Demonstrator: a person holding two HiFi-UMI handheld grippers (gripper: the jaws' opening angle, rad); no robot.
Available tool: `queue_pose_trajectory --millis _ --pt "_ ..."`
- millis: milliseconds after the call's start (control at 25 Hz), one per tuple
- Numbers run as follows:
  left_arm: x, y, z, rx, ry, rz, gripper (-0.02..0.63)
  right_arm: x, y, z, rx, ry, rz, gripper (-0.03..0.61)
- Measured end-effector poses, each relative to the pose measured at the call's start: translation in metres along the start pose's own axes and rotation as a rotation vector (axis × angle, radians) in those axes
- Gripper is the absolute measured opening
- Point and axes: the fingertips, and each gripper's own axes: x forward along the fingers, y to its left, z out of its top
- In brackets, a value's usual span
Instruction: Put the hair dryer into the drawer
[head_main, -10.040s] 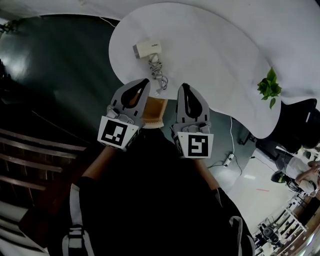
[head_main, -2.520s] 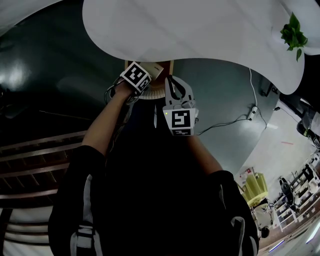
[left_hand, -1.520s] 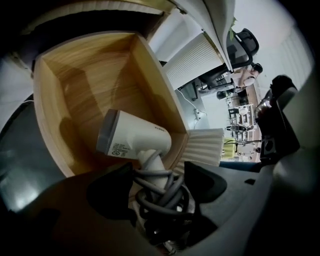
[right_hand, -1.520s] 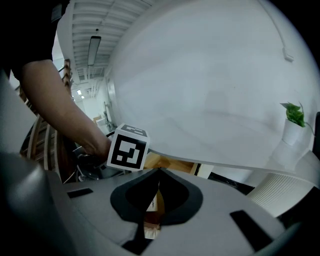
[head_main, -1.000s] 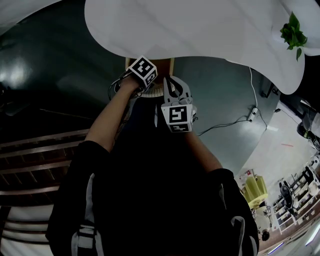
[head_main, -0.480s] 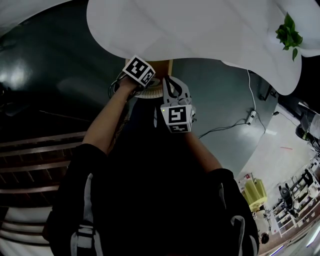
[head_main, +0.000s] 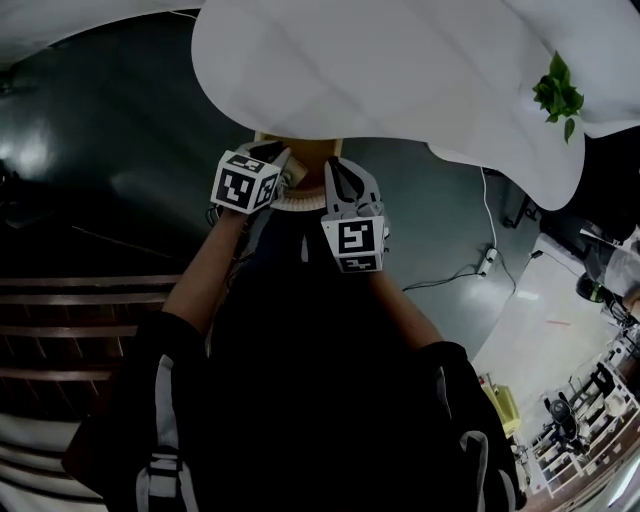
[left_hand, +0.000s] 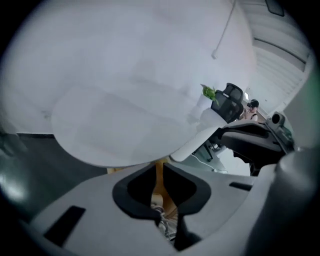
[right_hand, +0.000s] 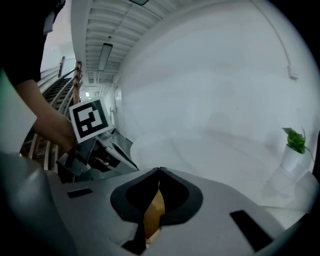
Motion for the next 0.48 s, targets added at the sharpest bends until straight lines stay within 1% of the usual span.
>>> queue_pose_trajectory --millis 160,280,360,480 --pt "-0.049 -0.01 0.033 0.003 -0.205 0.04 0.009 -0.012 -0.008 0.04 0.006 -0.082 -0.026 0.023" --pt "-0.09 -0.018 0.062 0.048 -0.35 0.072 0.008 -0.02 -0.012 0.075 -0.008 -0.153 -0.038 0.023" --pt "-0.119 -0.025 0.078 0.08 -0.429 0.098 0.008 -0.028 -0.011 0.098 -0.016 -0.199 -0.044 0.023" --pt "-0.162 -0.035 0.101 0.106 -0.547 0.135 0.008 -0.044 -0.007 0.128 -0.015 -0.262 -0.047 0.023"
